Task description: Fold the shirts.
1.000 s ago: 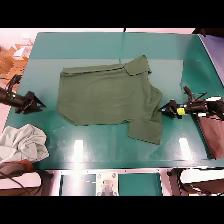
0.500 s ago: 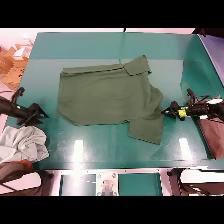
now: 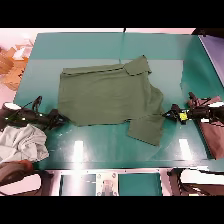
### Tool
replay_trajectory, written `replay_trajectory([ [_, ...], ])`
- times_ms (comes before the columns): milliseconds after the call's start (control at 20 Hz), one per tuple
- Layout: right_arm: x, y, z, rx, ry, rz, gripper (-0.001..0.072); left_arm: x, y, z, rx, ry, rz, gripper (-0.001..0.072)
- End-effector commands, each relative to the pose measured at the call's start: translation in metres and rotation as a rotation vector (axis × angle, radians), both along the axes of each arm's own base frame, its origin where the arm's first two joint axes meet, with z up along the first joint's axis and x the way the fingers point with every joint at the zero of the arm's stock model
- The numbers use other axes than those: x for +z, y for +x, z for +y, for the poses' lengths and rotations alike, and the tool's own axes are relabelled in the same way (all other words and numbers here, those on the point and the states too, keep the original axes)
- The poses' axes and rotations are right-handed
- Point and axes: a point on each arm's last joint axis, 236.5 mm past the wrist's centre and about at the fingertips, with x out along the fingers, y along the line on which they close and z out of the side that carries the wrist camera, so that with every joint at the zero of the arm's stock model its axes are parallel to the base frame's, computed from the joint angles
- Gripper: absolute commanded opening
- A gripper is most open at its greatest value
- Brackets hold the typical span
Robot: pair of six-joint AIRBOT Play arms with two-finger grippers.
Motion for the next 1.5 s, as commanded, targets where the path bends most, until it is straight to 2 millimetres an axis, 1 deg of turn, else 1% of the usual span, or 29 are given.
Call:
replay_trajectory([
  [0, 0.001, 0.0, 0.009, 0.021, 0.006, 0.002, 0.0012, -0.012, 0.025, -0.004, 0.048, 0.078, -0.089, 0.0367],
  [100, 0.0, 0.0, 0.01, 0.027, 0.003, 0.0, 0.0012, -0.012, 0.024, -0.008, 0.035, 0.078, -0.089, 0.0366],
  [300, 0.0, 0.0, 0.011, 0.028, 0.004, 0.001, 0.0012, -0.013, 0.026, -0.006, 0.041, 0.086, -0.097, 0.0353],
  [350, 0.001, -0.001, 0.011, 0.03, 0.007, 0.003, 0.0011, -0.011, 0.025, -0.009, 0.02, 0.079, -0.099, 0.0159],
  [400, 0.001, -0.001, 0.012, 0.032, 0.01, 0.005, 0.0012, -0.006, 0.023, -0.011, -0.013, 0.069, -0.101, 0.0112],
  [450, 0.001, -0.002, 0.013, 0.034, 0.013, 0.007, 0.0012, 0.001, 0.024, -0.013, -0.043, 0.062, -0.102, 0.011],
  [500, 0.002, -0.003, 0.014, 0.037, 0.017, 0.009, 0.0011, 0.011, 0.025, -0.014, -0.078, 0.058, -0.108, 0.0033],
  [550, 0.002, -0.004, 0.015, 0.041, 0.023, 0.013, 0.0011, 0.021, 0.029, -0.013, -0.102, 0.062, -0.123, 0.002],
  [650, 0.011, 0.0, 0.024, 0.024, 0.073, 0.001, 0.0011, 0.052, 0.041, -0.012, -0.123, 0.069, -0.182, 0.002],
  [700, 0.024, 0.01, 0.03, 0.02, 0.113, -0.047, 0.001, 0.076, 0.05, -0.012, -0.136, 0.077, -0.241, 0.0019],
  [750, 0.048, 0.025, 0.036, 0.01, 0.152, -0.126, 0.001, 0.105, 0.061, -0.012, -0.143, 0.087, -0.31, 0.002],
  [800, 0.081, 0.045, 0.04, -0.001, 0.187, -0.229, 0.001, 0.139, 0.07, -0.013, -0.156, 0.094, -0.39, 0.0019],
  [850, 0.123, 0.063, 0.042, -0.003, 0.21, -0.345, 0.001, 0.18, 0.078, -0.015, -0.169, 0.1, -0.484, 0.002],
  [900, 0.176, 0.079, 0.042, 0.002, 0.211, -0.482, 0.001, 0.23, 0.084, -0.019, -0.18, 0.11, -0.599, 0.002],
  [950, 0.232, 0.09, 0.042, 0.016, 0.19, -0.626, 0.001, 0.281, 0.085, -0.021, -0.185, 0.127, -0.711, 0.002],
  [1000, 0.3, 0.096, 0.04, 0.029, 0.15, -0.797, 0.001, 0.337, 0.082, -0.024, -0.189, 0.155, -0.843, 0.002],
  [1050, 0.367, 0.092, 0.04, 0.037, 0.107, -0.962, 0.0011, 0.39, 0.074, -0.028, -0.197, 0.184, -0.971, 0.002],
  [1100, 0.44, 0.079, 0.04, 0.035, 0.044, -1.143, 0.0011, 0.445, 0.059, -0.031, -0.201, 0.223, -1.102, 0.002],
  [1150, 0.503, 0.059, 0.041, 0.026, -0.038, -1.303, 0.0011, 0.494, 0.04, -0.036, -0.206, 0.251, -1.216, 0.002],
  [1200, 0.565, 0.032, 0.042, 0.003, -0.143, -1.466, 0.0011, 0.535, 0.019, -0.041, -0.217, 0.287, -1.325, 0.002],
  [1250, 0.616, 0.001, 0.046, -0.025, -0.24, -1.604, 0.0012, 0.57, -0.002, -0.046, -0.225, 0.32, -1.421, 0.002],
  [1300, 0.661, -0.033, 0.053, -0.055, -0.334, -1.733, 0.0011, 0.602, -0.026, -0.051, -0.228, 0.348, -1.512, 0.002],
  [1350, 0.693, -0.063, 0.06, -0.081, -0.411, -1.833, 0.0011, 0.625, -0.046, -0.056, -0.223, 0.364, -1.579, 0.002],
  [1400, 0.719, -0.091, 0.069, -0.105, -0.483, -1.917, 0.0011, 0.642, -0.063, -0.059, -0.223, 0.382, -1.639, 0.002],
  [1450, 0.735, -0.109, 0.075, -0.123, -0.53, -1.969, 0.0011, 0.651, -0.076, -0.062, -0.221, 0.395, -1.675, 0.002],
])
